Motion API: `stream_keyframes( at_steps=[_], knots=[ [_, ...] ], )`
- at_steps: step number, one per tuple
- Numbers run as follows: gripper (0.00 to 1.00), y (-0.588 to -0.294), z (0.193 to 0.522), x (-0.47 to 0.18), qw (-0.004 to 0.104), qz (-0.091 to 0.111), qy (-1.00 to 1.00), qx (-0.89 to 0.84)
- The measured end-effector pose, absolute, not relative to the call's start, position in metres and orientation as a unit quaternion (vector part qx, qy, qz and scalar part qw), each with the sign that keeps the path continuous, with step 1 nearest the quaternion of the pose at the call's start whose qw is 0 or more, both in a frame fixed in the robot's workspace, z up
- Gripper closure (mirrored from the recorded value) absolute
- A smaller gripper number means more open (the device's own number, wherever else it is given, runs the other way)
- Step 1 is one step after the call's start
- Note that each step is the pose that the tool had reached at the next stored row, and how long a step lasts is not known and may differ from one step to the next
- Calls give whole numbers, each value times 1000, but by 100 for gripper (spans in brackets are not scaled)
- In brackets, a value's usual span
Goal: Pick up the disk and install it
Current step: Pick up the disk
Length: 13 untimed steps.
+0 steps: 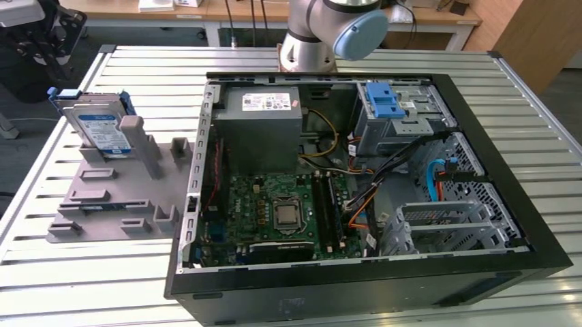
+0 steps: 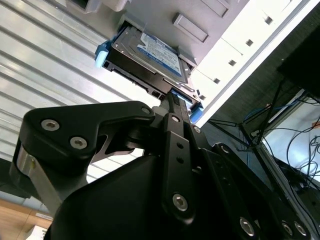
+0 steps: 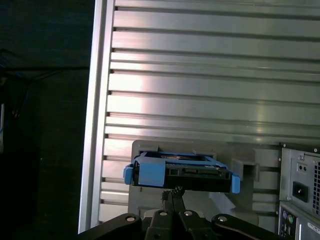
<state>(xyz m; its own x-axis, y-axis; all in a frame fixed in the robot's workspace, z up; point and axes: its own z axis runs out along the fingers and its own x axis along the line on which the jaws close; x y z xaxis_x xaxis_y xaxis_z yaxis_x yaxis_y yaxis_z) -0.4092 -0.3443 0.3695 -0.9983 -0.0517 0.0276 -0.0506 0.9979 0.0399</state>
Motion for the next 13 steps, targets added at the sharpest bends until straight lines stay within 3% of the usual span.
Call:
stream_keyframes(
  at_steps=[13],
  knots=[
    [89, -344, 369, -409, 15, -19, -998, 53]
  ],
)
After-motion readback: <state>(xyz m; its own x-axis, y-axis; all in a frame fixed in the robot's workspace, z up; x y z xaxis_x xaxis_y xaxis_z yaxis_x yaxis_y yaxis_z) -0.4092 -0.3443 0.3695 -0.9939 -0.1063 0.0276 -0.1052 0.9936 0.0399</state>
